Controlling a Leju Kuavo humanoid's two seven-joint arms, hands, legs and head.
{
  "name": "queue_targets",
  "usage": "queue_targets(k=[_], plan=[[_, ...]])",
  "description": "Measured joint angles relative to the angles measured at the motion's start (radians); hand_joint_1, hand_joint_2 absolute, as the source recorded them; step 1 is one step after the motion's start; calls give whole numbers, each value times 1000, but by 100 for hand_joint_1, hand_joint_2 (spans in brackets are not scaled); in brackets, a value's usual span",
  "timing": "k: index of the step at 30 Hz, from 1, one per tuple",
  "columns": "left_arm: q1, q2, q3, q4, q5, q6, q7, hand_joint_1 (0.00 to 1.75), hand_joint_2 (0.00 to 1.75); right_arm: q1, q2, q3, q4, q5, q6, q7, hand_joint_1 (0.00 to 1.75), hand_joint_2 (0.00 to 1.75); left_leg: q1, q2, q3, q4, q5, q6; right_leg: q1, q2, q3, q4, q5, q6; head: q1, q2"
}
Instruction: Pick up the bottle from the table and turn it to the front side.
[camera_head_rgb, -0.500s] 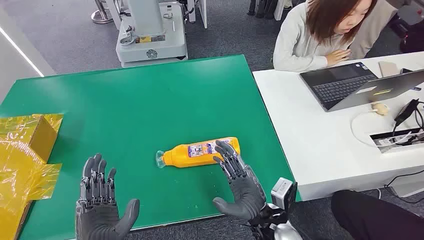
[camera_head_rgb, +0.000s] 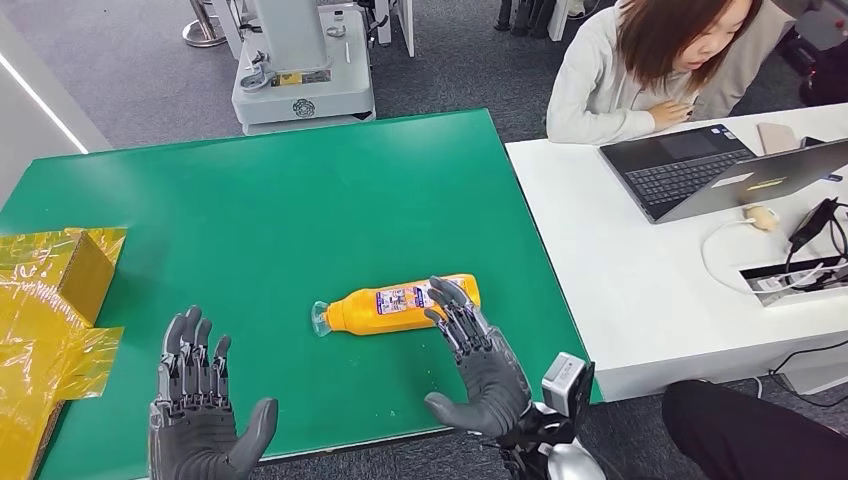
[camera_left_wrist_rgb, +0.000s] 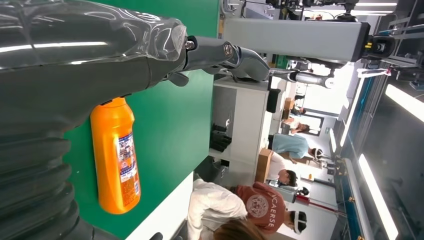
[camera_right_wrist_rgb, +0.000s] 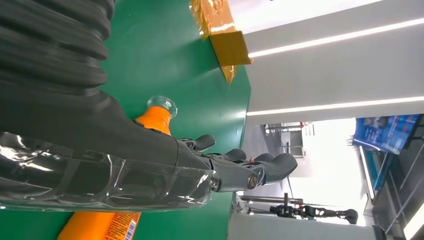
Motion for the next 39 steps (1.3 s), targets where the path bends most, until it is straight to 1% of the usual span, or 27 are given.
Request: queue_targets(k=[13, 17, 22, 27, 30, 32, 35, 39], plan=[[-6, -10, 0, 0, -7, -19, 2, 0, 175, -13, 0, 0, 0, 5, 0, 1, 0, 175, 0, 0, 0, 0, 0, 0, 0, 0, 0, 0, 0, 0, 0, 0], [-8, -15, 0, 0, -10, -29, 2, 0, 175, -14, 0, -3, 0, 34, -8, 4, 0, 175, 0, 0, 0, 0, 0, 0, 0, 0, 0, 0, 0, 0, 0, 0], [-18, -25, 0, 2, -17, -52, 3, 0, 175, -14, -1, -18, -1, 185, -89, 6, 0, 175, 0, 0, 1, 0, 0, 0, 0, 0, 0, 0, 0, 0, 0, 0], [-40, -30, -8, 26, -4, -81, -9, 0, 175, -18, -18, -44, 5, 346, -206, 22, 0, 175, 0, 0, 1, 0, 0, 0, 0, 0, 0, 0, 0, 0, 0, 0], [-71, -33, -21, 63, 21, -92, -25, 0, 175, -53, -32, -55, 38, 463, -301, 50, 0, 175, 0, 1, 1, 0, 0, 0, 0, 1, 0, 0, 1, 0, 0, 0], [-95, -36, -34, 93, 37, -95, -32, 0, 175, -92, -38, -60, 72, 522, -346, 65, 0, 175, 0, 1, 1, 0, 0, 0, 0, 1, 0, 0, 1, 0, 0, 0], [-124, -42, -50, 128, 48, -97, -36, 0, 175, -141, -45, -61, 118, 564, -366, 89, 0, 175, 0, 1, 1, 1, 1, 0, 0, 1, 0, 0, 1, 0, 0, 0], [-158, -49, -72, 165, 62, -109, -36, 0, 175, -229, -68, -52, 203, 638, -343, 171, 0, 175, 0, 1, 1, 1, 1, 0, 0, 2, 0, 0, 2, 0, 0, 0]])
